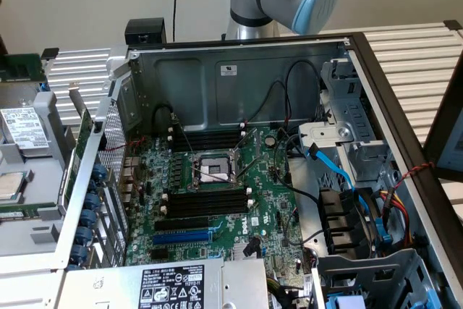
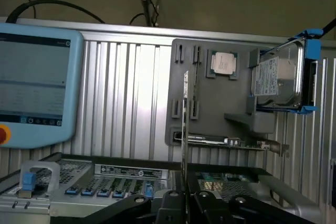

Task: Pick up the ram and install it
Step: 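Pick up the ram and move it above insertion slot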

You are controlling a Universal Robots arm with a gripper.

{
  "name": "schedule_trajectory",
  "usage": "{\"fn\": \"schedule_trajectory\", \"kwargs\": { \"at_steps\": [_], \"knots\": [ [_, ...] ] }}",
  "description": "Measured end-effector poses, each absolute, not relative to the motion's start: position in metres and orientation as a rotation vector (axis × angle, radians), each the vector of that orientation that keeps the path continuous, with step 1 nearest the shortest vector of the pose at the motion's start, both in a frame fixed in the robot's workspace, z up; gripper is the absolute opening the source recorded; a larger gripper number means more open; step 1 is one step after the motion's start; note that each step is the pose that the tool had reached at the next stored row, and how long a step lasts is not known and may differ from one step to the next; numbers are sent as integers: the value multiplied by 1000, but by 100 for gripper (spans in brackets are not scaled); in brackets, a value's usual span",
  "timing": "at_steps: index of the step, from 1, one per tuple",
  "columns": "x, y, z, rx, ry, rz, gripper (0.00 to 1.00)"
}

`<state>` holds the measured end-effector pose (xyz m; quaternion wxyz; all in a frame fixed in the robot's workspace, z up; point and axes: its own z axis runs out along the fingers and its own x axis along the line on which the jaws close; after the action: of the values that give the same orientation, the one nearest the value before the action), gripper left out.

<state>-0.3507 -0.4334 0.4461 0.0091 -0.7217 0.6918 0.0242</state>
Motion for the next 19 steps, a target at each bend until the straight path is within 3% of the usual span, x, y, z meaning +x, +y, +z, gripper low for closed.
{"fn": "schedule_trajectory", "kwargs": {
  "at_steps": [19],
  "knots": [
    [-264,-434,471,-2256,2157,85,14]
  ]
}}
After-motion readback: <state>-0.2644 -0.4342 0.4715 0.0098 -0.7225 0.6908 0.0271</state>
